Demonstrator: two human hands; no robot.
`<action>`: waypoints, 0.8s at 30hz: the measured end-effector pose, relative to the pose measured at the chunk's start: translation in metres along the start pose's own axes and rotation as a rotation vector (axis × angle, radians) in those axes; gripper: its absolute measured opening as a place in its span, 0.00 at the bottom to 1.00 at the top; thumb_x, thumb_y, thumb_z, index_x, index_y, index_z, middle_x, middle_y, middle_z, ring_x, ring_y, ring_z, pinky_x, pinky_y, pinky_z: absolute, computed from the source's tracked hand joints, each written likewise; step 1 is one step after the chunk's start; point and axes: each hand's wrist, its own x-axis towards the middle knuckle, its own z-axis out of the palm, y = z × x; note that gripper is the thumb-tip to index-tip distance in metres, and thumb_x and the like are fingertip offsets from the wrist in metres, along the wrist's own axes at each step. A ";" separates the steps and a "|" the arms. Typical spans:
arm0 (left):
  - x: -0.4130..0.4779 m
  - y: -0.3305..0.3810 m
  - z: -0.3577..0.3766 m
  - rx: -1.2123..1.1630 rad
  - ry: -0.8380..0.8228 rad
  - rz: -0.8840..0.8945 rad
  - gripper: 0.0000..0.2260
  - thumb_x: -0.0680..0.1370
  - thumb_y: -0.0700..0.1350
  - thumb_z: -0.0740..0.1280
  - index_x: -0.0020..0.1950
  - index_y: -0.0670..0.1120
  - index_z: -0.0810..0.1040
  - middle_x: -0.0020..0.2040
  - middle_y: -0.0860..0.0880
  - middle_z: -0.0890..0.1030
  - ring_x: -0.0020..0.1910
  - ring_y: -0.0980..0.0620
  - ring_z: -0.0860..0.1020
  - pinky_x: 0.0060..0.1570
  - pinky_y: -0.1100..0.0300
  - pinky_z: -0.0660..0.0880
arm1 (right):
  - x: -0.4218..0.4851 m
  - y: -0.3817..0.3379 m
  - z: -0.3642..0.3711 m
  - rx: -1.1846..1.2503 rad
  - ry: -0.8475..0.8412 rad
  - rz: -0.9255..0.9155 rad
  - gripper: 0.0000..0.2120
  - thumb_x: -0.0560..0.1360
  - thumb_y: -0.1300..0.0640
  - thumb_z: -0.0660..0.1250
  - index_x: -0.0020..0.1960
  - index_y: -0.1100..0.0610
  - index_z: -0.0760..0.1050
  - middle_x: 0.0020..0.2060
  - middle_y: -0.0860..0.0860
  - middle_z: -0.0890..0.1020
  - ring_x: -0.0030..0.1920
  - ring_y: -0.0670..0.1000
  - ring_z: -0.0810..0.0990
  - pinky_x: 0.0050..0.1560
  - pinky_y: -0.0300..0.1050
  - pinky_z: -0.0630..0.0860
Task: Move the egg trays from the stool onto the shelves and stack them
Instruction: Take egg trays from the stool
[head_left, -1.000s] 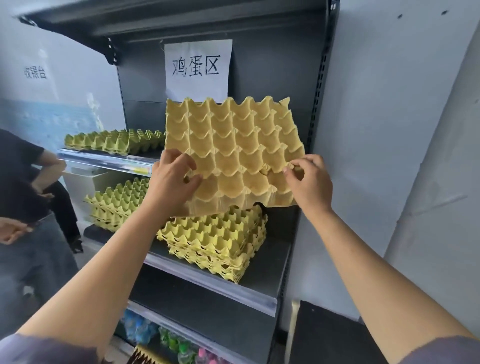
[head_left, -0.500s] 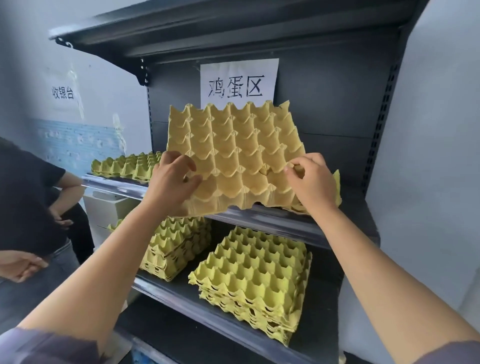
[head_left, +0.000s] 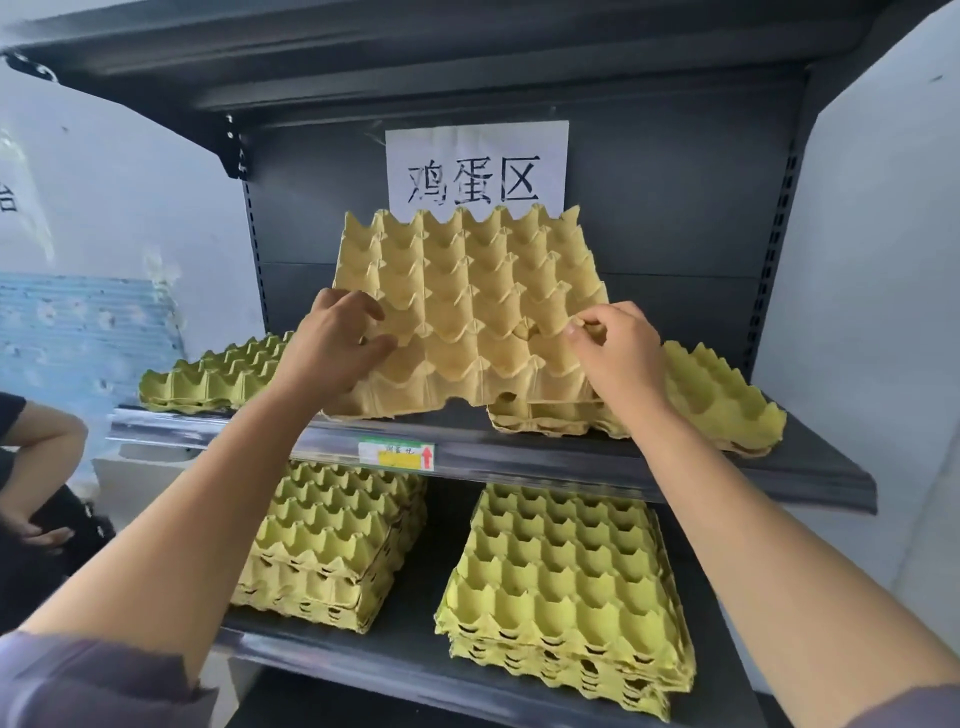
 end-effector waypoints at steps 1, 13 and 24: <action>0.004 -0.005 -0.002 0.002 -0.008 -0.014 0.17 0.74 0.48 0.70 0.61 0.45 0.74 0.66 0.44 0.67 0.47 0.47 0.73 0.48 0.55 0.73 | 0.001 -0.004 0.004 -0.005 0.008 0.004 0.08 0.77 0.53 0.65 0.52 0.54 0.80 0.50 0.45 0.73 0.44 0.46 0.75 0.41 0.40 0.67; -0.006 -0.051 -0.030 -0.168 0.041 -0.165 0.30 0.64 0.65 0.64 0.61 0.50 0.72 0.65 0.45 0.65 0.58 0.41 0.72 0.58 0.44 0.74 | 0.019 -0.054 0.065 0.016 -0.052 0.096 0.07 0.77 0.51 0.62 0.47 0.53 0.77 0.54 0.49 0.74 0.43 0.52 0.76 0.36 0.42 0.67; 0.028 -0.132 -0.046 -0.158 0.029 -0.210 0.22 0.68 0.53 0.68 0.59 0.46 0.77 0.63 0.42 0.70 0.50 0.48 0.71 0.51 0.57 0.66 | 0.021 -0.100 0.112 0.084 -0.190 -0.050 0.14 0.79 0.50 0.61 0.56 0.57 0.80 0.58 0.53 0.74 0.56 0.51 0.75 0.51 0.42 0.67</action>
